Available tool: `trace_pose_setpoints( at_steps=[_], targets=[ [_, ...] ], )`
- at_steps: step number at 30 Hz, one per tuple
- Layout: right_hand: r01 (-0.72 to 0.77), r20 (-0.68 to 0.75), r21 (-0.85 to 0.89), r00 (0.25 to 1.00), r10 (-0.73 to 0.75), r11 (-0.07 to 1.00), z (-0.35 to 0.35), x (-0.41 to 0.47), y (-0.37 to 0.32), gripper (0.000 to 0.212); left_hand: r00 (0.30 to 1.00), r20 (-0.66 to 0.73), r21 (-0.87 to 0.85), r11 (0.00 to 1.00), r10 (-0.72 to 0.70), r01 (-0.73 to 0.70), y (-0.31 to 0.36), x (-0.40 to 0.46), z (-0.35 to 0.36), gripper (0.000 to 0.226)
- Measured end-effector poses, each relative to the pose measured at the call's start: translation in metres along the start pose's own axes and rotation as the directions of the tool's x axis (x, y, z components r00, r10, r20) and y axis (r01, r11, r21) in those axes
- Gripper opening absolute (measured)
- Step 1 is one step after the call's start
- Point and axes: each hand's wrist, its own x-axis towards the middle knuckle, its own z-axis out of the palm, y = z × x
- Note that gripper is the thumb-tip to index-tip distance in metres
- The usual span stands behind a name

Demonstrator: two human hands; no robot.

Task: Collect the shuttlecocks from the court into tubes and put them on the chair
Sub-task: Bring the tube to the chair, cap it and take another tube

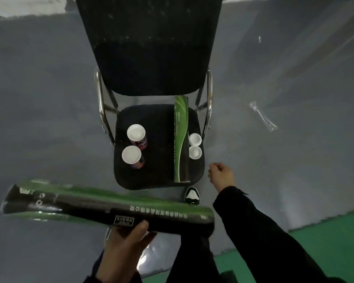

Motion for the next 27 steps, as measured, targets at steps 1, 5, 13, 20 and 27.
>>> trace_pose_setpoints(
  at_steps=[1,5,13,20,27],
  targets=[
    [0.019,-0.003,-0.033,1.000,-0.020,0.999,0.004,0.016,-0.005,0.012,1.000,-0.022,0.030,1.000,-0.010,0.011,-0.007,0.000,0.008,0.056],
    [0.063,0.020,-0.168,0.998,-0.061,0.984,0.034,0.070,-0.016,0.028,1.000,-0.010,-0.121,0.993,-0.001,0.000,-0.015,0.009,0.039,0.032],
    [0.041,-0.098,-0.349,0.992,-0.080,0.936,0.079,0.119,0.009,0.026,0.999,0.020,-0.011,0.999,0.031,-0.031,-0.035,0.059,0.016,0.045],
    [0.026,-0.109,-0.080,0.993,-0.035,0.996,0.028,0.066,0.024,0.016,1.000,-0.002,-0.002,1.000,-0.003,0.003,-0.032,0.056,0.004,0.048],
    [-0.062,0.269,0.252,0.963,-0.009,0.966,-0.039,-0.066,0.030,0.025,1.000,0.009,-0.157,0.988,-0.007,0.008,-0.017,0.027,0.004,0.035]
  ],
)
